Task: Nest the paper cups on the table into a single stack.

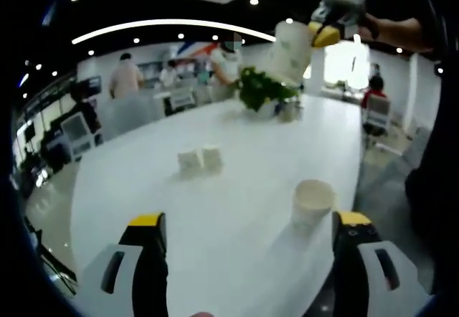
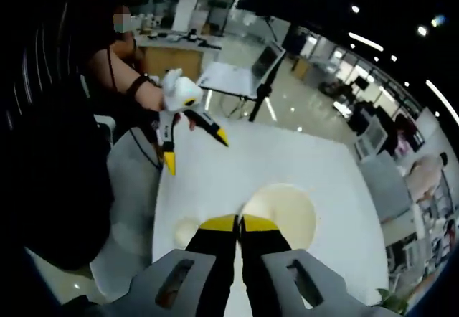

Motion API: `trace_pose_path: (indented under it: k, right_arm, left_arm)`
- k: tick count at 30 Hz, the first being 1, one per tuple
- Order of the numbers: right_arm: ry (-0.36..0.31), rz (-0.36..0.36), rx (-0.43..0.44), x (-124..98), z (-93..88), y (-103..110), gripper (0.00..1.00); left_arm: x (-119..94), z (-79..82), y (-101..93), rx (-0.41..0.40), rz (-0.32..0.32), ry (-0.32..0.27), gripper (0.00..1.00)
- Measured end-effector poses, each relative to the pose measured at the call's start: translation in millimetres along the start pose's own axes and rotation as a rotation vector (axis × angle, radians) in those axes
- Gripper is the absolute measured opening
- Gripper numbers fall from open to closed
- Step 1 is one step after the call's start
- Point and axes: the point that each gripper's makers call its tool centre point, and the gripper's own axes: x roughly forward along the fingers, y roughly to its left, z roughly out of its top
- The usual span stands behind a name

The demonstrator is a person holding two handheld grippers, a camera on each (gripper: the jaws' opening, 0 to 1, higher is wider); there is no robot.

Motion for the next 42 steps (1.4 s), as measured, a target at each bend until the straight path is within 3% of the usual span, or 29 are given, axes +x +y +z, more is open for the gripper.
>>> trace_pose_path:
  k: [23, 42]
  right_arm:
    - [0.084, 0.199, 0.046, 58, -36.7, 76, 0.0]
    - [0.164, 0.239, 0.019, 99, -71.3, 105, 0.0]
  left_arm:
    - [0, -11.9, -7.0, 0.012, -0.012, 0.028, 0.94]
    - [-1, -14.7, -1.0, -0.008, 0.01, 0.026, 0.94]
